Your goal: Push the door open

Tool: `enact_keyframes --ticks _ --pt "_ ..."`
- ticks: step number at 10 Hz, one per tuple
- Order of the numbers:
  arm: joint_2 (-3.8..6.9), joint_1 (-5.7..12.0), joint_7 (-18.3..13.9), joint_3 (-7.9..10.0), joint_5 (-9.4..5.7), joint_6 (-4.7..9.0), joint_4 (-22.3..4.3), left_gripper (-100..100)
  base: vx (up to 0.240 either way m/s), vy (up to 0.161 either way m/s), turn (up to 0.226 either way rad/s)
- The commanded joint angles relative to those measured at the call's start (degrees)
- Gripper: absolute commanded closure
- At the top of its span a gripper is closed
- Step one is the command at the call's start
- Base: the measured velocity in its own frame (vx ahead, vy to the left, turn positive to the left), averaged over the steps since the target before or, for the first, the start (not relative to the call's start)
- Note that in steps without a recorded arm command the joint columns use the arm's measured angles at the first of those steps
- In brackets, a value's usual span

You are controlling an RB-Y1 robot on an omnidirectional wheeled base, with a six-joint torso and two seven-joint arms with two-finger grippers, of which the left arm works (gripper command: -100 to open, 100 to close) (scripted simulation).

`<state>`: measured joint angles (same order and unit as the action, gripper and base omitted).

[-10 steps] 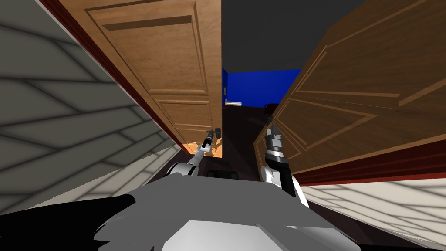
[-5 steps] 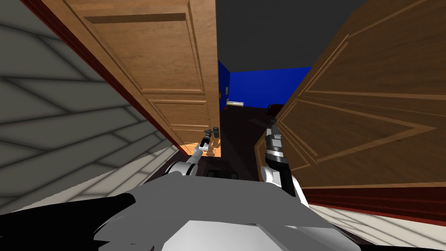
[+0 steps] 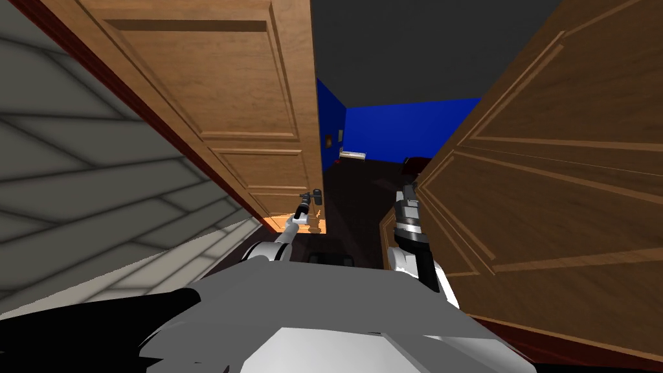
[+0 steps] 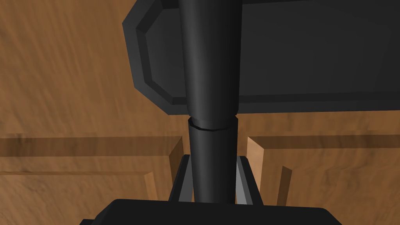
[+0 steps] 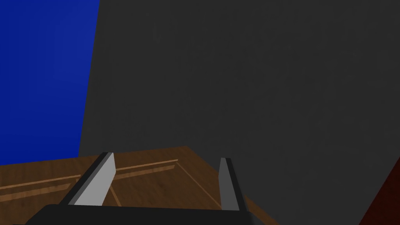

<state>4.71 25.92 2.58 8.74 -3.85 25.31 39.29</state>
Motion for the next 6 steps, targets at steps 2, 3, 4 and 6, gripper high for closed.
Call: enact_keyframes --ticks 2,3,4,6 --pt "0.64 0.63 0.5 1.85 -0.55 0.05 -0.2 100 0.165 -0.107 0.065" --pt "0.64 0.61 0.7 2.43 -0.73 0.05 -0.2 100 0.15 -0.124 0.055" --pt "0.63 0.59 0.8 2.99 -0.9 0.05 -0.3 100 0.149 -0.125 0.088" --pt "0.55 0.55 1.1 3.86 -1.16 0.05 -0.3 100 0.155 -0.12 0.067"
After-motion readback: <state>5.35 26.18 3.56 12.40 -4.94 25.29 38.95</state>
